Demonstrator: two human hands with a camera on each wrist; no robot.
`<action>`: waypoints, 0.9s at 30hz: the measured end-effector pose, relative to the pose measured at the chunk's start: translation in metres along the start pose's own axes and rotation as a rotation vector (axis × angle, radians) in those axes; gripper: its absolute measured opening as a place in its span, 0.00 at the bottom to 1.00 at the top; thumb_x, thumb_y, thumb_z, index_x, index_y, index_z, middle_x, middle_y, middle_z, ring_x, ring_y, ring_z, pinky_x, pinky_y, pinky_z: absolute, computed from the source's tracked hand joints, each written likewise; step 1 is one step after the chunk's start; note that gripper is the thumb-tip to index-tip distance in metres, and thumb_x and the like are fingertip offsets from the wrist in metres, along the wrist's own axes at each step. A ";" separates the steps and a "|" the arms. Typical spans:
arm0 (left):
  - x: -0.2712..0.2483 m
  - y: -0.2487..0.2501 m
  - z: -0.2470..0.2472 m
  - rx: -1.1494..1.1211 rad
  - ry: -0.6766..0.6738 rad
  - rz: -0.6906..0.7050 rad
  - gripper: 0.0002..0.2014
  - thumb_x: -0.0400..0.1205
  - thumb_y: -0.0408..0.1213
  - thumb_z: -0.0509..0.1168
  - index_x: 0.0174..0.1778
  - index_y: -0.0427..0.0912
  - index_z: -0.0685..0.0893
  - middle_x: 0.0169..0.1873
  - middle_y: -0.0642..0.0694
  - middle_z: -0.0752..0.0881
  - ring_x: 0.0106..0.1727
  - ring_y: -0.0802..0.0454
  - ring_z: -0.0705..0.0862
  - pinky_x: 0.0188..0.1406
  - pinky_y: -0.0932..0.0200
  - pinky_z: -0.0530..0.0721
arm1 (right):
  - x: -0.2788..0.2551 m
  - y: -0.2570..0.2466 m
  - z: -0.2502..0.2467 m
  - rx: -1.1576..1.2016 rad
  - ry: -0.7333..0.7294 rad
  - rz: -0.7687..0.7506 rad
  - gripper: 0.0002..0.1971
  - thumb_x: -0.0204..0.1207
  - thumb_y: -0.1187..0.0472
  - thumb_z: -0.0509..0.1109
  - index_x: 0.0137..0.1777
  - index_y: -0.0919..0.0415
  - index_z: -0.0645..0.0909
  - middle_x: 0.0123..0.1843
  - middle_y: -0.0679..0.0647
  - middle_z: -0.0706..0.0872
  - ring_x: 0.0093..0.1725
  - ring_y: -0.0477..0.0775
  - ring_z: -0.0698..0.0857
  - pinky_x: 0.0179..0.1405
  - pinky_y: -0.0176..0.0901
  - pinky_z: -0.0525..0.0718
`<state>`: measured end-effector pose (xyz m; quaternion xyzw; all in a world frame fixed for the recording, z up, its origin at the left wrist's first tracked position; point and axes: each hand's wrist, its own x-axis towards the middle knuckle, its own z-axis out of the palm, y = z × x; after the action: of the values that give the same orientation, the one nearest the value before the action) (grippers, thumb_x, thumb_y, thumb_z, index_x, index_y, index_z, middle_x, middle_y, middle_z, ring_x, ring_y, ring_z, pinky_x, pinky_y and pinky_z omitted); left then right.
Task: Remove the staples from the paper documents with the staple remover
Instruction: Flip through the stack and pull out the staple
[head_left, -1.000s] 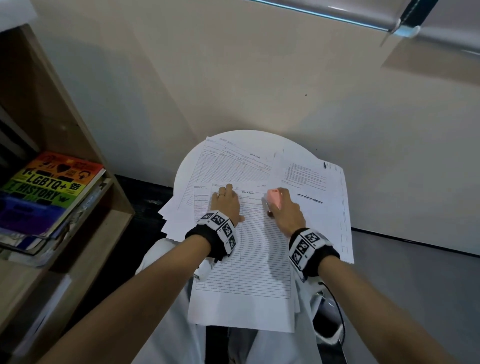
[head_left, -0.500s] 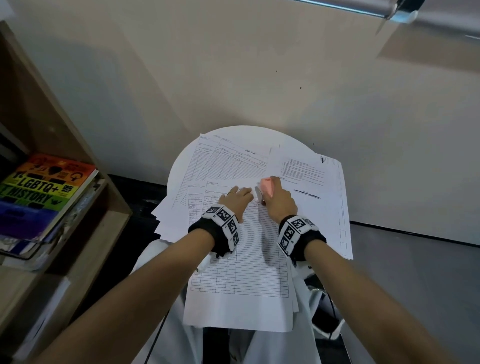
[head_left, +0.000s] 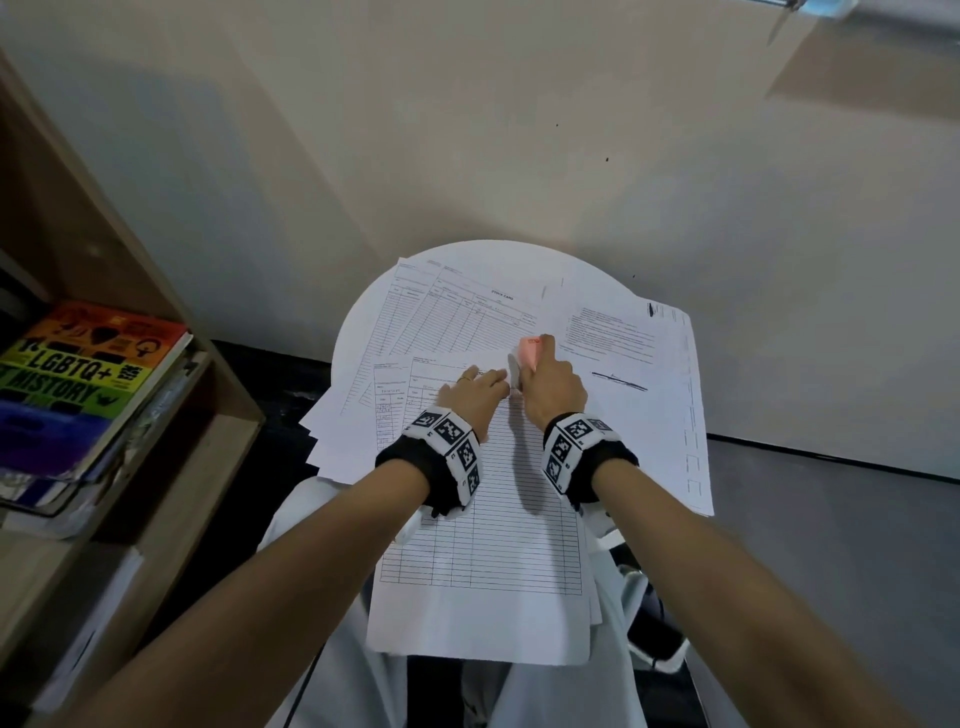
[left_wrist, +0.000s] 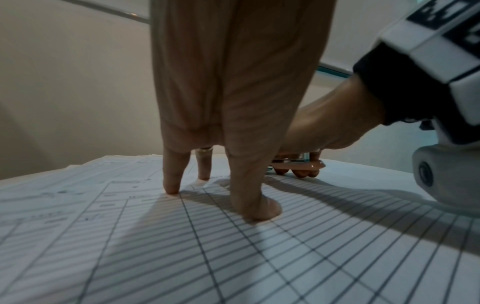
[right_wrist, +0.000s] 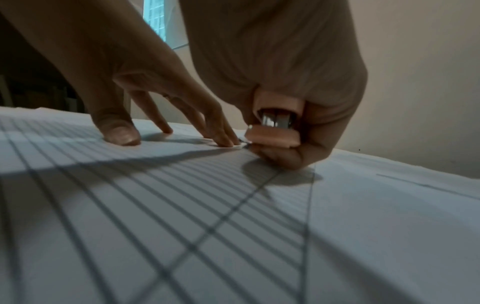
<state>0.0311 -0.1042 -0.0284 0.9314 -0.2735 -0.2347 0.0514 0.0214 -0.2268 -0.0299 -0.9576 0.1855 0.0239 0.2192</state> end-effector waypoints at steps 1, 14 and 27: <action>0.001 -0.002 0.001 -0.005 -0.006 0.009 0.39 0.75 0.29 0.72 0.80 0.45 0.60 0.83 0.51 0.52 0.84 0.41 0.49 0.76 0.37 0.68 | 0.001 -0.003 0.000 0.013 0.006 0.024 0.23 0.86 0.49 0.53 0.76 0.60 0.61 0.57 0.65 0.84 0.54 0.67 0.84 0.40 0.49 0.73; -0.007 0.007 -0.007 -1.007 0.472 -0.073 0.13 0.86 0.35 0.59 0.62 0.33 0.81 0.53 0.34 0.86 0.51 0.44 0.85 0.49 0.51 0.87 | -0.046 0.013 -0.035 0.261 0.110 -0.113 0.25 0.84 0.48 0.57 0.80 0.46 0.57 0.59 0.55 0.84 0.50 0.58 0.84 0.45 0.47 0.77; -0.068 0.130 0.000 -1.488 0.504 0.097 0.08 0.75 0.23 0.72 0.48 0.25 0.86 0.35 0.35 0.86 0.33 0.52 0.87 0.35 0.64 0.89 | -0.156 0.088 -0.087 0.345 0.254 -0.089 0.24 0.84 0.48 0.59 0.77 0.39 0.56 0.53 0.49 0.87 0.48 0.53 0.85 0.42 0.47 0.81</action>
<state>-0.0819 -0.1775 0.0287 0.6645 -0.0650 -0.1352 0.7320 -0.1588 -0.2839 0.0320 -0.9085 0.1703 -0.1389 0.3555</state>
